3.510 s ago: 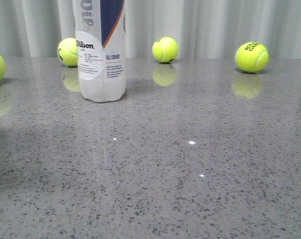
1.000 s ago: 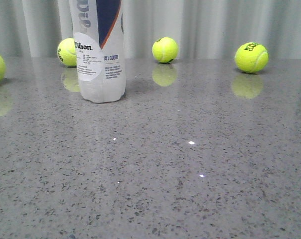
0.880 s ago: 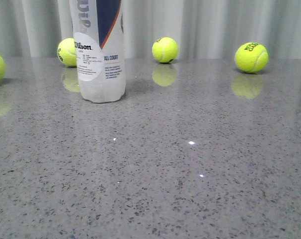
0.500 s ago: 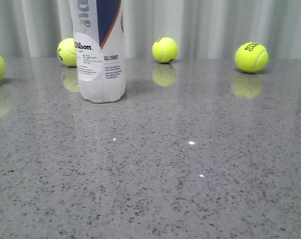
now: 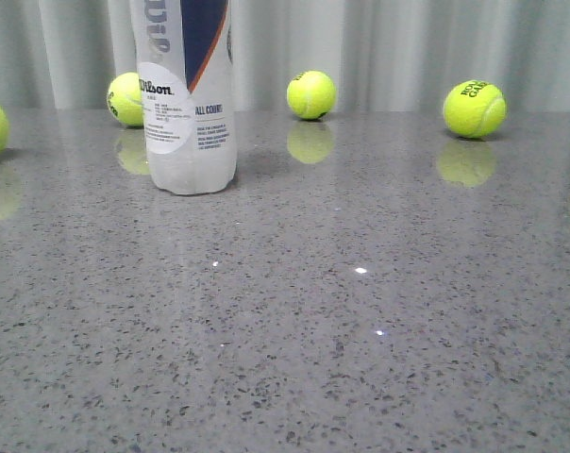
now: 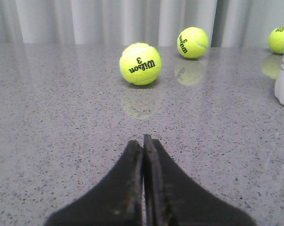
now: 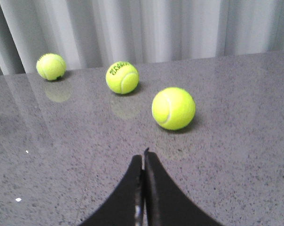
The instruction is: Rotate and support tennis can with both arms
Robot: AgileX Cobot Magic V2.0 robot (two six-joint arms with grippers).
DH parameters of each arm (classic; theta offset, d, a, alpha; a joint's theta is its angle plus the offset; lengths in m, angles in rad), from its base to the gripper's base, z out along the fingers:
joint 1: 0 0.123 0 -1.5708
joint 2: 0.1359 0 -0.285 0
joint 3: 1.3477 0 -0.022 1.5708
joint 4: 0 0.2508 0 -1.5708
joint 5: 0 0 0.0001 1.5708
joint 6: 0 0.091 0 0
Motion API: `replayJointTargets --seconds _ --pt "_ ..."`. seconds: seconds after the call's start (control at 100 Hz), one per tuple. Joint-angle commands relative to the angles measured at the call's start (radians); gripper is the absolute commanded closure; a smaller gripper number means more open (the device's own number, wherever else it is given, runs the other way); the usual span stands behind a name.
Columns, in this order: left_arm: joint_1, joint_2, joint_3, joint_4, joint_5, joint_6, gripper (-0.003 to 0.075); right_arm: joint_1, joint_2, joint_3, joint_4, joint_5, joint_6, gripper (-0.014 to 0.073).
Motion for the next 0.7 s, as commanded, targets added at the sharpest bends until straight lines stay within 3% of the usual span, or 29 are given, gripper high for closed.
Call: replayJointTargets --seconds 0.0,0.36,0.69 --pt "0.003 -0.039 0.047 -0.002 -0.071 -0.007 0.0741 -0.008 0.008 0.034 -0.016 -0.174 -0.01 0.0658" --pt "0.003 -0.039 0.047 -0.002 -0.071 -0.007 0.0741 -0.008 -0.099 0.246 -0.016 -0.302 -0.01 0.0658" --pt "0.003 -0.039 0.047 -0.002 -0.071 -0.007 0.0741 -0.008 -0.258 0.245 -0.041 -0.169 -0.01 0.0658"
